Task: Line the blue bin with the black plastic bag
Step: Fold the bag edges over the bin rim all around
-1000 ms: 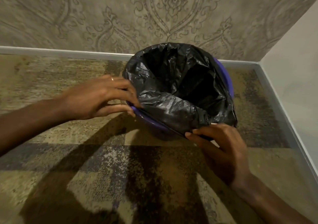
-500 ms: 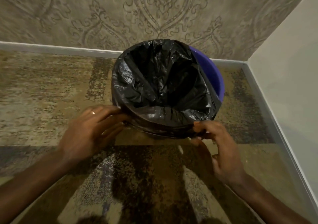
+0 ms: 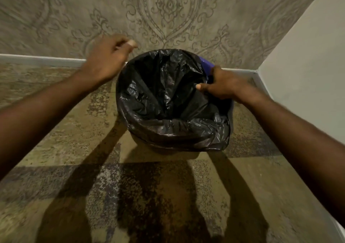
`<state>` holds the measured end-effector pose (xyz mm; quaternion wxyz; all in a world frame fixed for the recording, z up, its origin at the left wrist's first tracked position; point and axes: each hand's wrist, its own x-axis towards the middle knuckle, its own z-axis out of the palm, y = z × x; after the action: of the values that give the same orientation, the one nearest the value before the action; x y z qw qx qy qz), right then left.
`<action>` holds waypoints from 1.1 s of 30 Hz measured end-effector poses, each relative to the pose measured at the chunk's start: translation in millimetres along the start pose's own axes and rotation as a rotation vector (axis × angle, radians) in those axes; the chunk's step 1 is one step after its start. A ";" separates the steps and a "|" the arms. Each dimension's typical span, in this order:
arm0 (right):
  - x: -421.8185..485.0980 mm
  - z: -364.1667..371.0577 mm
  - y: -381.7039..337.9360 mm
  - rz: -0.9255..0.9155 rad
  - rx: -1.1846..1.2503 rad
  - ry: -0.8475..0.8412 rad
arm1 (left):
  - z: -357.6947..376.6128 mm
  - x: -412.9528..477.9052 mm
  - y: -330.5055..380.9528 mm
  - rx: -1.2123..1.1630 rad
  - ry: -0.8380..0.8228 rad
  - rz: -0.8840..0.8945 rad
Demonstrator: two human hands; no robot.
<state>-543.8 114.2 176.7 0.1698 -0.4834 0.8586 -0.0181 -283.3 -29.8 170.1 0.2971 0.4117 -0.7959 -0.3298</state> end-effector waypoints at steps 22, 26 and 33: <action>14.7 64.2 103.8 0.084 1.648 -0.079 | 41.2 20.3 -28.3 0.428 -0.265 0.175; -2.2 98.3 106.3 0.117 1.755 -0.082 | 43.4 25.4 -26.8 0.443 -0.295 0.099; -91.8 76.1 65.5 0.181 1.388 0.590 | 45.3 27.4 -27.2 0.417 -0.298 0.065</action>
<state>-530.7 236.0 117.5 0.1993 -0.1685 0.6962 -0.6688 -317.8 -52.5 127.2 0.0957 0.3850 -0.8946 -0.2057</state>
